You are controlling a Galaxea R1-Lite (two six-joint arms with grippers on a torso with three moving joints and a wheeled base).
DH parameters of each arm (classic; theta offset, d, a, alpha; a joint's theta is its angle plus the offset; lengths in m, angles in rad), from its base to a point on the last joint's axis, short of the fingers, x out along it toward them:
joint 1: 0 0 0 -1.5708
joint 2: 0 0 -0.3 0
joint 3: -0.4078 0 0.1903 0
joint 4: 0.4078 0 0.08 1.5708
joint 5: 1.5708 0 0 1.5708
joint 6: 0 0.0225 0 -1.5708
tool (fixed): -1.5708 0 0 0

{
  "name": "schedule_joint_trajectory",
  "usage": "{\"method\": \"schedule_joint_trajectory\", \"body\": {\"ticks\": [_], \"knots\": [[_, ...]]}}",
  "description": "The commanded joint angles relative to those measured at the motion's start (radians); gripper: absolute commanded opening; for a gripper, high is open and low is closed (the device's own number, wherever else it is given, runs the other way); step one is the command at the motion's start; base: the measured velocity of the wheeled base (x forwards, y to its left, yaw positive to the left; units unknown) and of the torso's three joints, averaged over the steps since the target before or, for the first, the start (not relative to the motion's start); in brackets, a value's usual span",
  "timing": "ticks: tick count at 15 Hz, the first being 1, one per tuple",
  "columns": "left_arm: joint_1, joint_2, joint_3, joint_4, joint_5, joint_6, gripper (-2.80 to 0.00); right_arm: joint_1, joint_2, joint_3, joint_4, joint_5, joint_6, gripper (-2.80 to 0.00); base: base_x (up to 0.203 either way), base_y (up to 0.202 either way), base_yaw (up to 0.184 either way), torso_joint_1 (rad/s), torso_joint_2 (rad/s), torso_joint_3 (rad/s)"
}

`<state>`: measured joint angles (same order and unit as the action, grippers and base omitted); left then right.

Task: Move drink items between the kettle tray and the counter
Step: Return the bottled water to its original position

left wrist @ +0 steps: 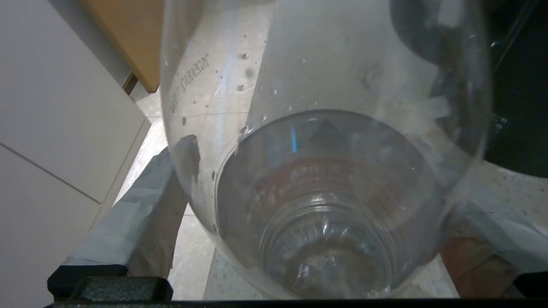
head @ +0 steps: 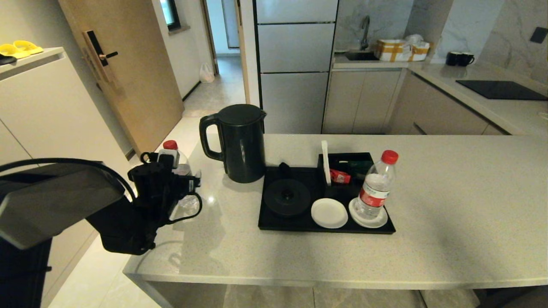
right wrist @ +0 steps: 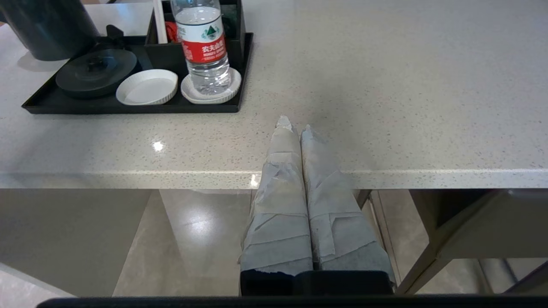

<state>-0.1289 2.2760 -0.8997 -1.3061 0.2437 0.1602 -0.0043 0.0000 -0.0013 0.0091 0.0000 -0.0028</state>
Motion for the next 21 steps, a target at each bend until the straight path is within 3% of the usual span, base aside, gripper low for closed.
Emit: {"method": "schedule_joint_trajectory", "body": {"ticks": [1,2,3,11,15,18,21], "knots": [[0.000,0.011,-0.031,0.020,-0.013,0.000,0.00,0.001,-0.002,0.000,0.000,0.000,0.000,-2.80,0.000,0.000,0.000,0.000,0.00,0.000],[0.000,0.013,-0.031,0.027,-0.014,-0.001,0.00,0.001,-0.002,0.001,0.000,0.000,-0.002,-2.80,0.000,0.000,0.000,0.000,0.00,0.000],[0.000,0.013,-0.032,0.028,-0.014,0.001,-2.80,0.001,-0.002,0.001,0.000,0.000,0.000,-2.80,0.000,0.000,0.000,0.000,0.00,0.000],[-0.001,-0.041,-0.015,0.025,-0.008,-0.002,-2.80,0.000,-0.002,0.001,0.000,0.000,0.000,-2.80,0.000,0.000,0.000,0.000,0.00,0.000],[-0.035,-0.199,0.068,0.029,-0.005,-0.009,-2.80,0.000,-0.002,0.000,0.000,0.001,0.000,-2.80,0.000,0.000,0.000,0.000,0.00,0.000],[-0.179,-0.379,0.199,0.073,-0.003,-0.040,-2.80,0.000,-0.002,0.000,0.000,0.000,0.000,-2.80,0.000,0.000,0.000,0.000,0.00,0.000],[-0.380,-0.524,0.219,0.261,-0.003,-0.092,-2.80,0.001,-0.002,0.001,0.000,0.001,-0.001,-2.80,0.000,0.000,0.000,0.000,0.00,0.000]]}}
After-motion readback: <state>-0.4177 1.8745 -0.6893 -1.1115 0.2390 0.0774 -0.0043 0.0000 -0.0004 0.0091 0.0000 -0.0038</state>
